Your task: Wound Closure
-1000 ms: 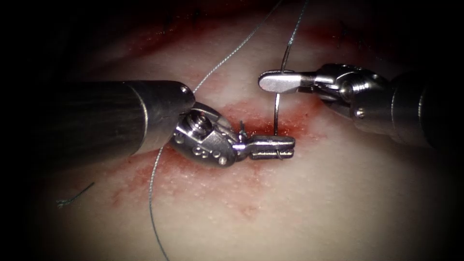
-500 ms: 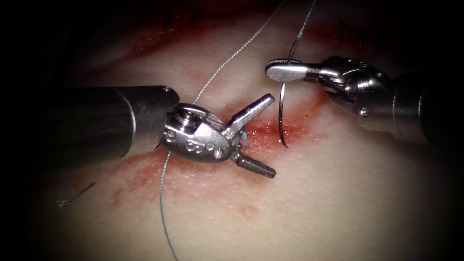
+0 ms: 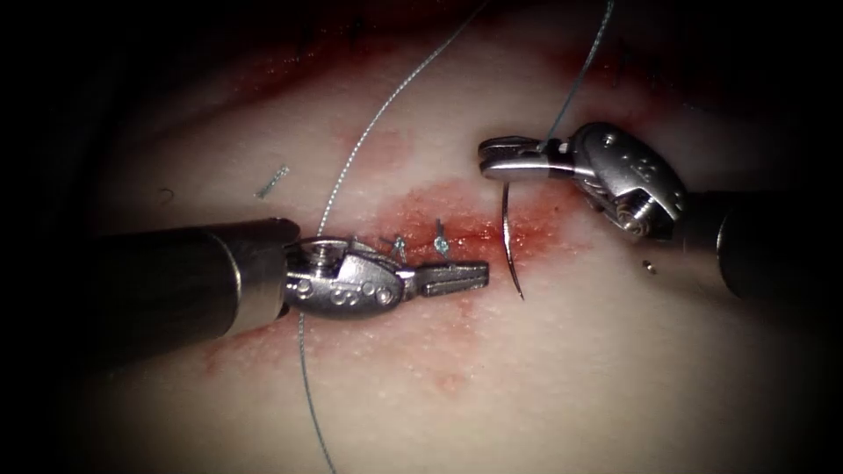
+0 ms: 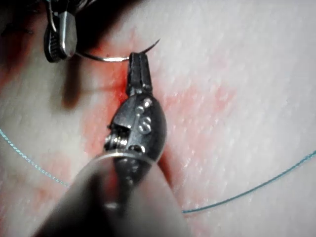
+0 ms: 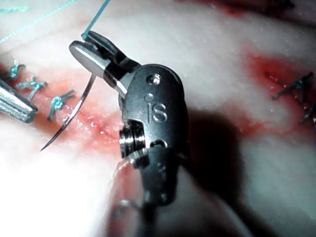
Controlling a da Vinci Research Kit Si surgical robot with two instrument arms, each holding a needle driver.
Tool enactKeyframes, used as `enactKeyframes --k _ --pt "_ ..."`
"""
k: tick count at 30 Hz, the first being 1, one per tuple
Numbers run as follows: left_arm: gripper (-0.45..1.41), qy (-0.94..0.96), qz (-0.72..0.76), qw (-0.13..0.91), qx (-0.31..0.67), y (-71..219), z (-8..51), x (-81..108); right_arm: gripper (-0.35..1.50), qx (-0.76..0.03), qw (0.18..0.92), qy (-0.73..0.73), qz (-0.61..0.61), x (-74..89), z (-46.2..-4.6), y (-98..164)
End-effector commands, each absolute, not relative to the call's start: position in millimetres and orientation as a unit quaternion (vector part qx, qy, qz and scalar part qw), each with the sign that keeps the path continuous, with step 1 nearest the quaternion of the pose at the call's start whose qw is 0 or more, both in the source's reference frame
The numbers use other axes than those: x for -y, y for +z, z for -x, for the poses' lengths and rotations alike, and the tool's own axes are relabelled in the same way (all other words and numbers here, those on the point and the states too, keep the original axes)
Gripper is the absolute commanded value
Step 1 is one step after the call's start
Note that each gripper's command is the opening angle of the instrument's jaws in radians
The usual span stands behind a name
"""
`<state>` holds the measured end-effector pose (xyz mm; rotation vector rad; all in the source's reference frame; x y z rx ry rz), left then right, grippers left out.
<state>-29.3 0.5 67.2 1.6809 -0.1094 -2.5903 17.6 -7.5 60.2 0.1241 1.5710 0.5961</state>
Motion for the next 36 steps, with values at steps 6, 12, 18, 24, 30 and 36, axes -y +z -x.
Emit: enactKeyframes --k 6,12,18,24,30,36 --pt "-0.23 -0.884 -0.466 -0.039 0.027 74.9 30.2 1.5 -0.35 -0.678 0.695 0.237 0.038 7.2 -19.5 61.0" --pt "-0.28 -0.891 -0.45 -0.061 0.018 76.2 30.7 2.5 -0.35 -0.672 0.709 0.191 0.093 6.7 -20.2 61.4" --pt "-0.16 -0.894 -0.445 -0.06 0.002 77.3 31.9 3.9 -0.35 -0.668 0.718 0.137 0.137 6.8 -20.1 62.2" --pt "-0.18 -0.893 -0.445 -0.064 -0.003 76.7 31.8 3.9 -0.35 -0.664 0.721 0.073 0.186 7.1 -20.4 63.0" --pt "-0.25 -0.892 -0.447 -0.063 -0.009 76.0 32.3 4.3 -0.35 -0.664 0.716 0.058 0.208 7.4 -21.1 63.2" --pt "-0.23 -0.894 -0.442 -0.065 -0.013 75.6 32.6 4.9 -0.35 -0.663 0.714 0.045 0.22 8.0 -21.4 63.9"
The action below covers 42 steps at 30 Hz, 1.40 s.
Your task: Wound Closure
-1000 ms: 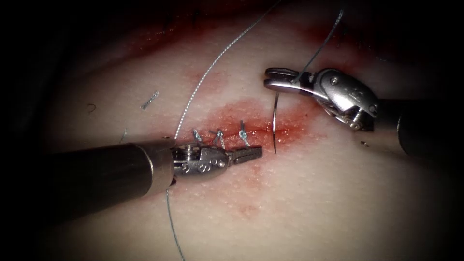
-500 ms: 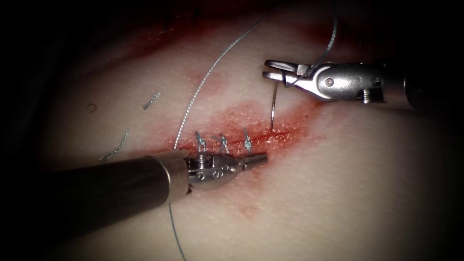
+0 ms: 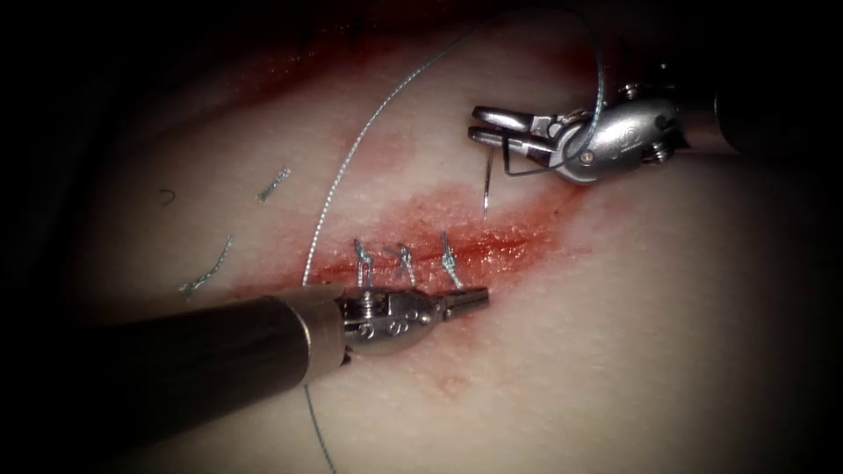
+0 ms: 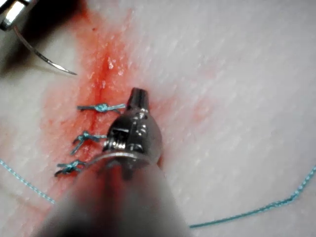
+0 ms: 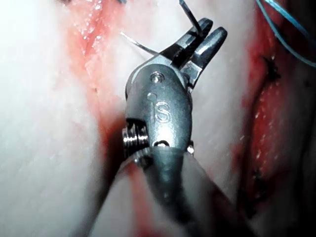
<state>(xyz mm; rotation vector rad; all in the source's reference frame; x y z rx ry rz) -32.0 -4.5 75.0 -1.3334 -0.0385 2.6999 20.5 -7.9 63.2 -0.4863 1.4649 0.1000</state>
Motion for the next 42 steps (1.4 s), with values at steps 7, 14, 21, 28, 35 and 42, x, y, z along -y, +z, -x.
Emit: enactKeyframes --k 7,14,21,28,35,42 --pt "-0.2 0.894 0.444 0.065 0.016 75.2 32.7 5.0 -0.35 -0.657 0.717 0.027 0.231 8.2 -21.3 64.1" --pt "-0.16 0.893 0.444 0.067 0.017 75.2 32.6 4.9 -0.35 -0.653 0.719 0.011 0.236 8.3 -21.3 64.2" --pt "-0.13 0.893 0.445 0.067 0.019 75.0 32.4 4.7 -0.35 -0.642 0.724 -0.026 0.251 9.4 -21.4 65.1" --pt "-0.08 0.892 0.445 0.07 0.021 74.9 32.3 4.6 -0.35 -0.635 0.723 -0.053 0.267 10.7 -21.5 66.2" --pt "0.07 0.891 0.447 0.075 0.028 74.9 31.9 3.5 -0.35 -0.637 0.723 -0.071 0.26 13.3 -22.2 66.8" --pt "0.09 0.892 0.443 0.085 0.025 75.5 33.3 2.5 -0.35 -0.634 0.729 -0.072 0.248 13.7 -22.1 67.2"
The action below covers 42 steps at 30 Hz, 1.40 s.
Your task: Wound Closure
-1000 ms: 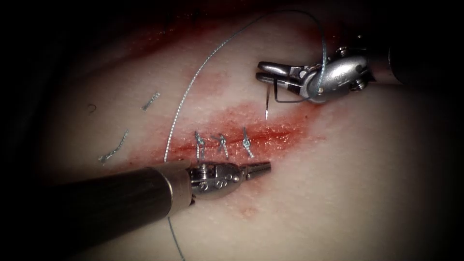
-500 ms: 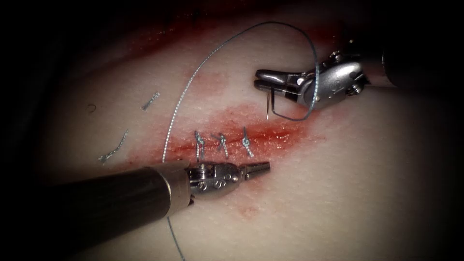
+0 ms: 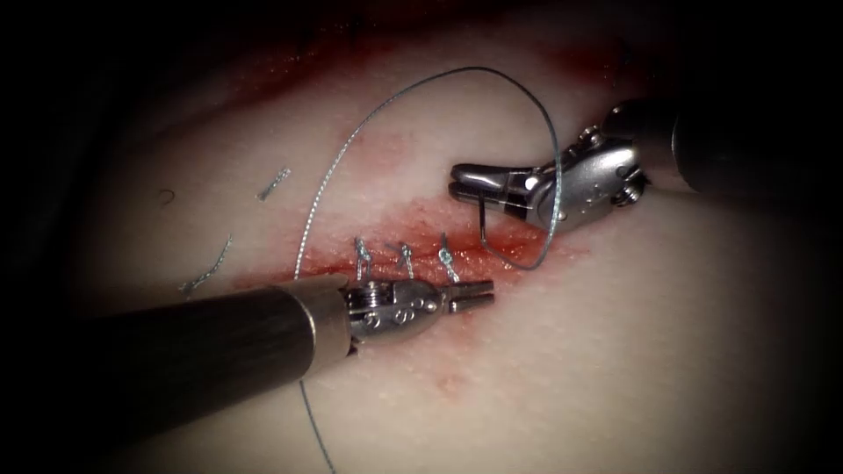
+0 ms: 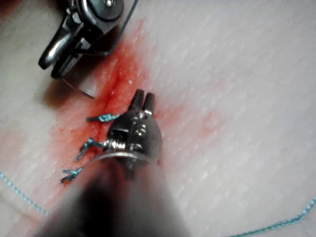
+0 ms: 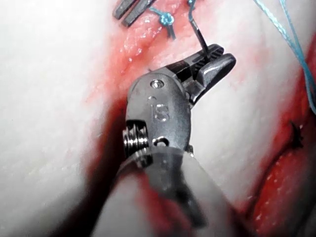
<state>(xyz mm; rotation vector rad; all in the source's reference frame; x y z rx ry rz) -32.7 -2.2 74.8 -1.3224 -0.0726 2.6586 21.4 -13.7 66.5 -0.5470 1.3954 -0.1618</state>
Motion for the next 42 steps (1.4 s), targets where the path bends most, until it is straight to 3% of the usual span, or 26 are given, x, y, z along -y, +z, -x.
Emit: enactKeyframes --k 1,10,16,29,42 --pt "0.09 0.892 0.443 0.086 0.024 75.5 33.4 2.5 -0.35 -0.633 0.73 -0.074 0.246 13.8 -22.1 67.2" --pt "0.02 0.893 0.44 0.093 0.025 76.5 32.6 2.3 -0.35 -0.635 0.737 -0.068 0.221 15.1 -21.9 68.4" --pt "-0.13 0.901 0.422 0.097 0.028 77.8 33.0 3.5 -0.35 -0.643 0.732 -0.038 0.224 13.7 -21.8 67.0" --pt "-0.08 0.91 0.397 0.099 0.068 81.6 32.6 5.7 -0.35 -0.646 0.733 0.015 0.21 11.3 -22.2 65.5" --pt "-0.06 0.91 0.397 0.096 0.075 80.7 30.9 5.2 -0.35 -0.639 0.761 0.114 0.018 11.6 -22.8 67.2"
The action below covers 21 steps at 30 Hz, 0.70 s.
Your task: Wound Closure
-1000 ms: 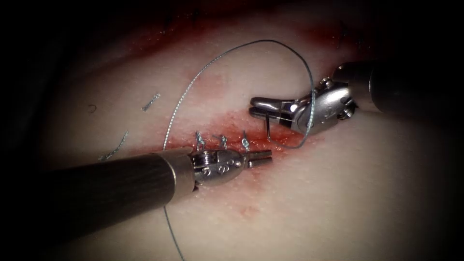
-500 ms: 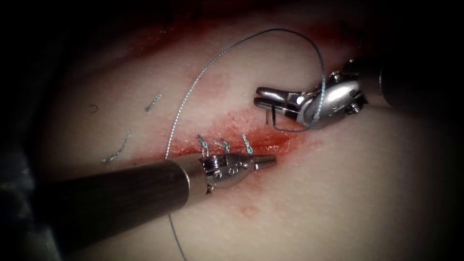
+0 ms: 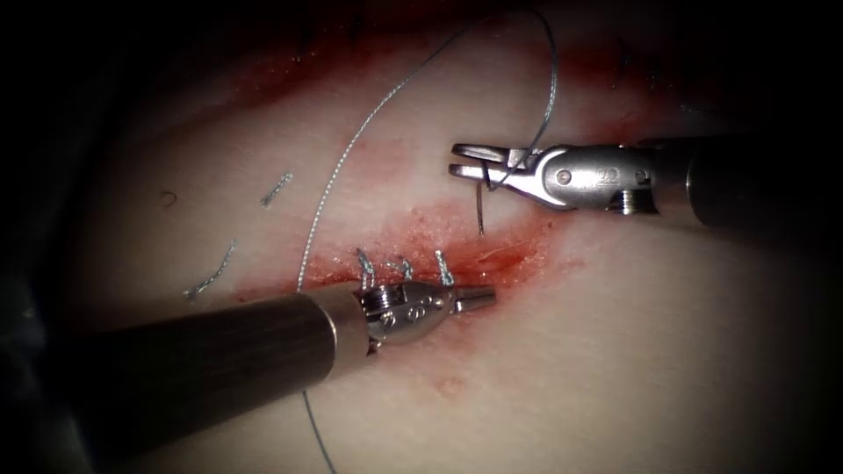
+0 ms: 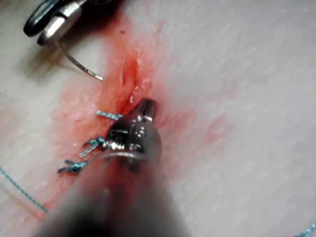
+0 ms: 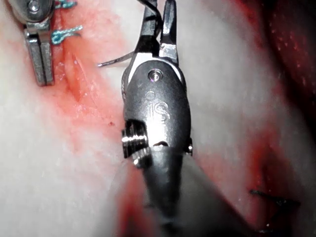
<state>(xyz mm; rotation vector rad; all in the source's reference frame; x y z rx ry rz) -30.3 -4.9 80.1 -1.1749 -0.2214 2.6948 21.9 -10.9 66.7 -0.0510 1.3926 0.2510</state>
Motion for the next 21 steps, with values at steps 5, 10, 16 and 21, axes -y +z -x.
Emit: enactKeyframes --k 5,10,16,21 --pt "-0.06 0.911 0.393 0.093 0.076 80.5 30.1 5.4 -0.35 -0.637 0.759 0.132 -0.029 12.1 -23.0 67.0" --pt "-0.03 0.913 0.391 0.091 0.076 80.4 29.3 5.5 -0.35 -0.634 0.756 0.147 -0.067 12.8 -23.4 66.9" --pt "-0.05 0.914 0.389 0.089 0.075 80.6 28.8 5.4 -0.35 -0.613 0.756 0.192 -0.126 13.6 -23.3 66.6" --pt "-0.05 0.914 0.388 0.089 0.075 80.6 28.7 5.4 -0.35 -0.59 0.75 0.237 -0.183 14.0 -23.3 66.6"
